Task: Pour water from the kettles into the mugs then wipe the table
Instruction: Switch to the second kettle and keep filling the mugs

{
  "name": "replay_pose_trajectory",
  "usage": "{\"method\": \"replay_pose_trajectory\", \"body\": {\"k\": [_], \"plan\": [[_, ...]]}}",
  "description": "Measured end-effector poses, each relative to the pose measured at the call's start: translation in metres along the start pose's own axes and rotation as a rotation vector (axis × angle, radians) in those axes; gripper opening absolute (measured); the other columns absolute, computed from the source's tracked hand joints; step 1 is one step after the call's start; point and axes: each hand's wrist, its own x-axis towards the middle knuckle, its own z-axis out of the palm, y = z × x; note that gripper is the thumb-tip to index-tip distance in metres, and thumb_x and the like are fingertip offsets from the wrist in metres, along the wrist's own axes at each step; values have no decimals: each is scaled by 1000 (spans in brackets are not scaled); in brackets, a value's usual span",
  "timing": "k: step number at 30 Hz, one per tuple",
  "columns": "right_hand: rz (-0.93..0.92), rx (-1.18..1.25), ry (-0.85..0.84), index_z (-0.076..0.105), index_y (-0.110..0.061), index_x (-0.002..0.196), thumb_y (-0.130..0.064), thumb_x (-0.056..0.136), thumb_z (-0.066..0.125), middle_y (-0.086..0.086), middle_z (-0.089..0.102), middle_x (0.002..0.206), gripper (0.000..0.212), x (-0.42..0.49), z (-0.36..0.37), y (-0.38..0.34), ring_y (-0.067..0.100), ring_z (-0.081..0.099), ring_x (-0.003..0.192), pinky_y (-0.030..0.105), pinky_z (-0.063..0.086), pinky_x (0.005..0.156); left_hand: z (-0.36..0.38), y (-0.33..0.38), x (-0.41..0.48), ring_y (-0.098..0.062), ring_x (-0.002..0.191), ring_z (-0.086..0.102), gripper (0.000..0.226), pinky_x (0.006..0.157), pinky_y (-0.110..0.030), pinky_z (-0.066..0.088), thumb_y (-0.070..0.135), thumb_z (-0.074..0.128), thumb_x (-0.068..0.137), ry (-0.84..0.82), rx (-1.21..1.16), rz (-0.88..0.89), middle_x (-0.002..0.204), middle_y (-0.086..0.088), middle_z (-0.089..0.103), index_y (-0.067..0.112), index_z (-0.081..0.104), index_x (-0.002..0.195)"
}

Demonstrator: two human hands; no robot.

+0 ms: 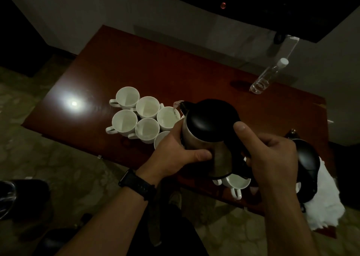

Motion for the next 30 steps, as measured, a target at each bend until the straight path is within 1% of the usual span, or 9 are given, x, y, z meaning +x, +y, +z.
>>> {"method": "replay_pose_trajectory", "body": {"k": [2,6,10,13,15,19,22,28,30], "plan": [[-10,-10,1,64,-4,58,-96,59,58,16,56,51,92,1,0,0,37,54,46,41,43,44,0,1,0,13,115,60,86,88,-6,48,49,87,53,5,2,1,116,39,65,44,46,128],[-6,-26,-13,67,-2,62,-96,59,58,17,61,56,95,1,1,0,38,59,51,55,48,46,1,0,0,11,116,60,89,89,-7,48,49,87,52,8,-8,0,117,33,67,39,47,131],[1,-27,-9,69,-2,66,-95,59,59,17,63,58,93,1,0,1,39,60,54,57,50,49,1,1,0,11,116,60,84,89,-7,48,49,87,54,-1,1,-1,117,38,64,45,46,128],[10,-30,-8,69,-2,68,-97,57,58,16,64,59,96,2,0,1,37,61,54,57,50,49,2,2,0,13,116,59,83,89,-6,47,50,86,54,4,5,6,116,42,63,45,46,127],[7,-31,-4,70,-3,68,-97,57,59,16,65,59,95,2,0,0,37,62,55,57,51,50,2,2,1,11,118,59,85,90,-7,47,49,86,54,0,-3,6,118,38,64,44,46,129],[-1,-40,0,70,-2,70,-96,58,58,17,66,62,96,2,0,0,38,63,57,58,52,53,2,1,1,5,121,60,93,94,-13,48,50,87,52,1,-18,9,127,22,64,39,45,134],[-6,-54,-3,69,-2,65,-97,59,57,17,63,58,96,2,0,-1,39,60,54,57,50,49,2,0,0,8,118,60,86,91,-10,48,49,87,53,4,-15,6,121,30,66,42,47,129],[-4,-56,-9,69,-1,66,-97,58,57,18,63,58,97,2,0,0,40,60,55,57,50,49,2,1,-1,10,118,59,86,90,-8,48,50,86,53,-1,-25,6,126,20,63,43,47,129],[1,-51,-11,68,0,66,-97,58,57,18,63,58,98,2,0,0,41,60,56,57,50,49,2,1,-1,11,117,59,86,89,-7,48,49,87,54,-4,-25,7,125,21,64,43,46,129]]}}
